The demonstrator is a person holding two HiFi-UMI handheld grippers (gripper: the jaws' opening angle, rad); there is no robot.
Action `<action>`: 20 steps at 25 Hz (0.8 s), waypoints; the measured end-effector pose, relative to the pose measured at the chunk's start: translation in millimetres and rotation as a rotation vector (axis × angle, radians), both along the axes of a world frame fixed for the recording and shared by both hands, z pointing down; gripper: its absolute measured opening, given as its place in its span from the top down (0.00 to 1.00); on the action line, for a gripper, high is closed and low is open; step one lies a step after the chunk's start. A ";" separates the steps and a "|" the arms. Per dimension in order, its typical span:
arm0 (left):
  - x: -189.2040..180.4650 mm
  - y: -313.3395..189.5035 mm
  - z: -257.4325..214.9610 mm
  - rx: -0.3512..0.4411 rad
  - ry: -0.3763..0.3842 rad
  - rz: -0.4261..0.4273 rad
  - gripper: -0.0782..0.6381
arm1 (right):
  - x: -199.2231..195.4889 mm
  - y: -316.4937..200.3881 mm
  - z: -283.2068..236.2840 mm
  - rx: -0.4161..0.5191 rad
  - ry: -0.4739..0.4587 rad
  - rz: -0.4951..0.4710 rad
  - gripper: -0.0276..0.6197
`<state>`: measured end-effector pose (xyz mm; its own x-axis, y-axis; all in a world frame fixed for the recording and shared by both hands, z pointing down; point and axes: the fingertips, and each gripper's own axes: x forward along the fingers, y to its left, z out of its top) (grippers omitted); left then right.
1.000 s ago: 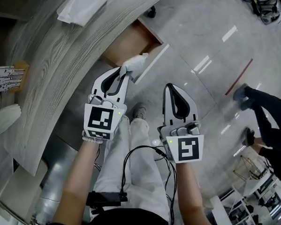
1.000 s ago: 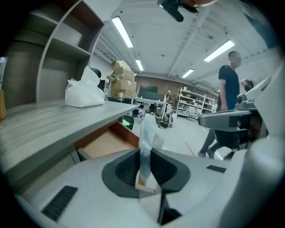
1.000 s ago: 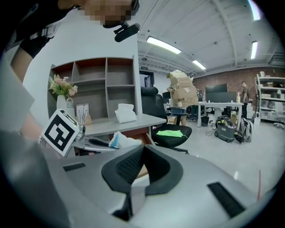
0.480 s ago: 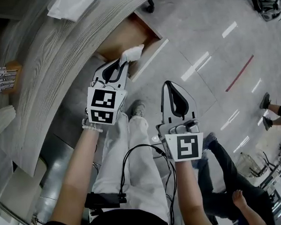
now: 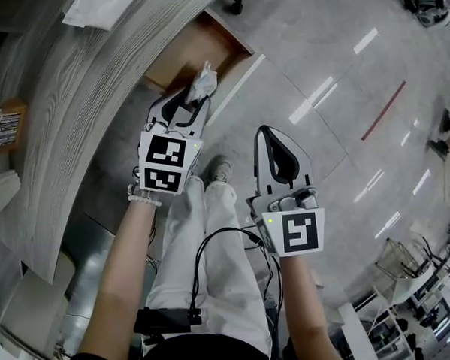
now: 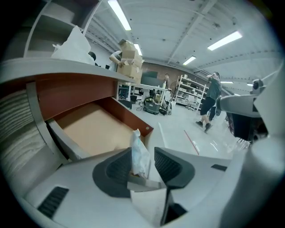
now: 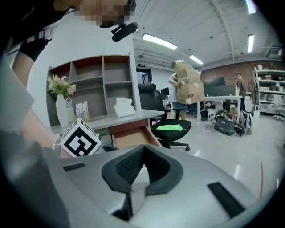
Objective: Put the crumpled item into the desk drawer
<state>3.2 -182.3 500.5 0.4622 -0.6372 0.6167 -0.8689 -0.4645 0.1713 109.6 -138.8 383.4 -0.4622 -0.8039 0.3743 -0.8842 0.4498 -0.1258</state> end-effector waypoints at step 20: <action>-27.7 37.3 -143.1 0.251 0.040 -0.013 0.87 | -22.9 7.2 -86.1 0.113 0.002 -0.011 0.95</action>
